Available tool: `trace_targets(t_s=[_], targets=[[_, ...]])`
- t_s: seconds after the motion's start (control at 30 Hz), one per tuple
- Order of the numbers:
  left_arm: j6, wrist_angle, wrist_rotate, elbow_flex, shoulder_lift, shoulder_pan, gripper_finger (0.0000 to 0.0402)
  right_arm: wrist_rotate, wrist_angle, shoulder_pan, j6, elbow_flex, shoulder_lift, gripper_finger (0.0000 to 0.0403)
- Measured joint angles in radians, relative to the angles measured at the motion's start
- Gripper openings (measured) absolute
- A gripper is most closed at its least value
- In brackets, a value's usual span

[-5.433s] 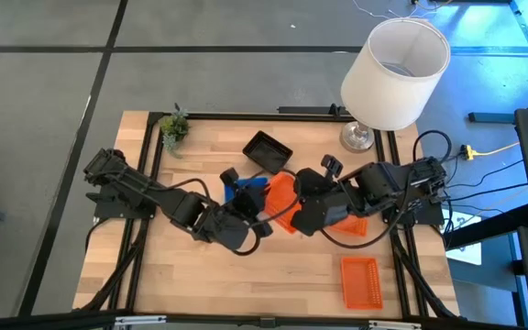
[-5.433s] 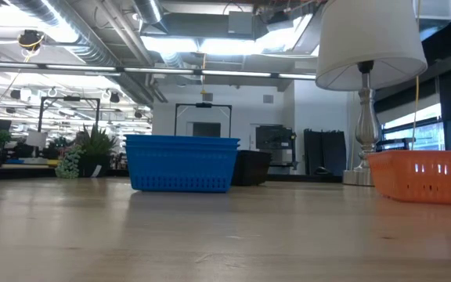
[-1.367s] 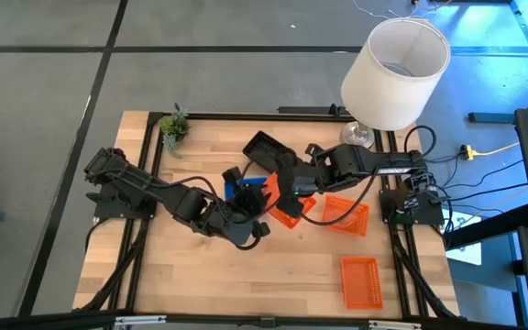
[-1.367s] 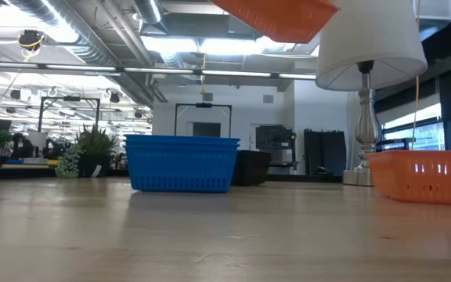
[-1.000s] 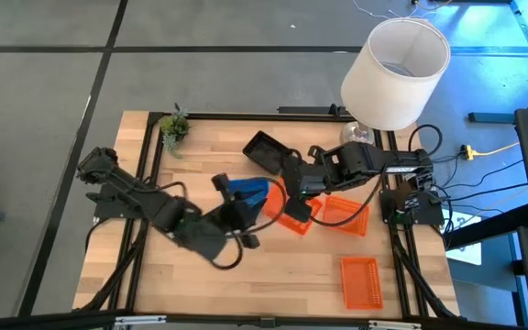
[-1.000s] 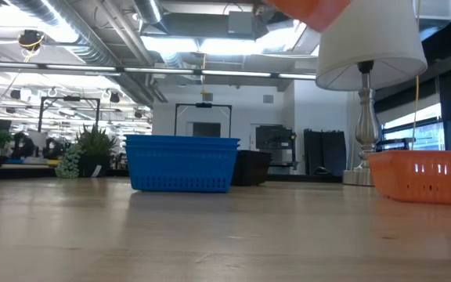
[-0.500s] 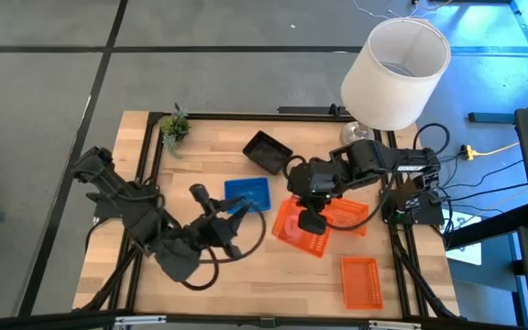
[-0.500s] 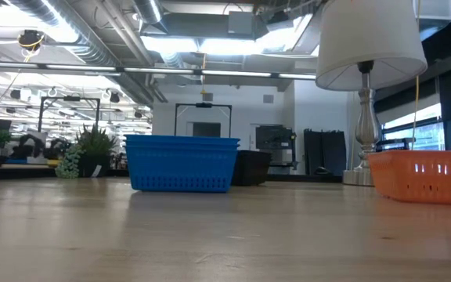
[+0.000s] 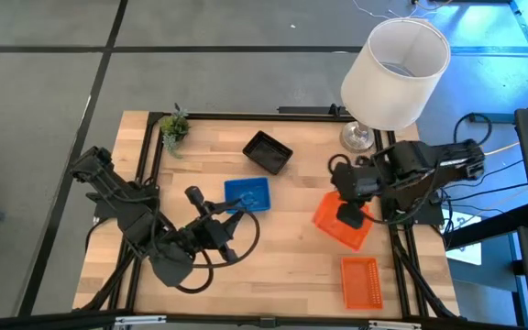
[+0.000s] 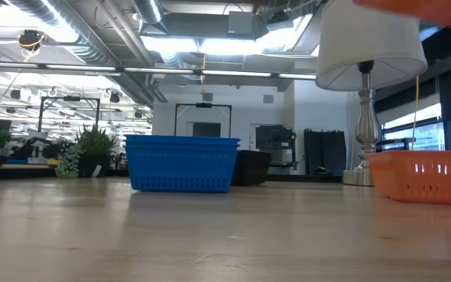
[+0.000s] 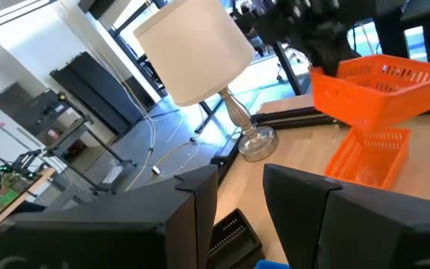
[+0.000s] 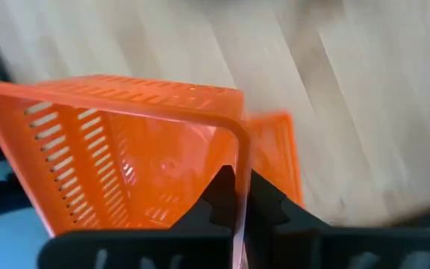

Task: Stack baskets by color
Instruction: Stack the bottom left orange bin on the top orange bin

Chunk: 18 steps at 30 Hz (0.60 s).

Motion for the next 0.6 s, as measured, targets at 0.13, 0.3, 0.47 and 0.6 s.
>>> trace_targets(t_s=[0.13,0.3,0.47,0.6], targets=[[-0.027,0.001,0.003,0.0,0.0,0.009,0.0104,-0.003,0.001,-0.055,0.008,-0.201,-0.1,0.0002],[-0.083,0.001,0.065,0.0,0.0,0.026,0.0105,-0.001,0.008,-0.164,-0.061,-0.381,-0.164,0.0002],[-0.134,0.001,0.129,0.0,0.0,0.044,0.0104,-0.016,0.1,-0.255,-0.208,-0.514,-0.17,0.0002],[-0.153,0.001,0.134,0.0,0.0,0.047,0.0105,-0.073,0.183,-0.302,-0.281,-0.589,-0.168,0.0002]])
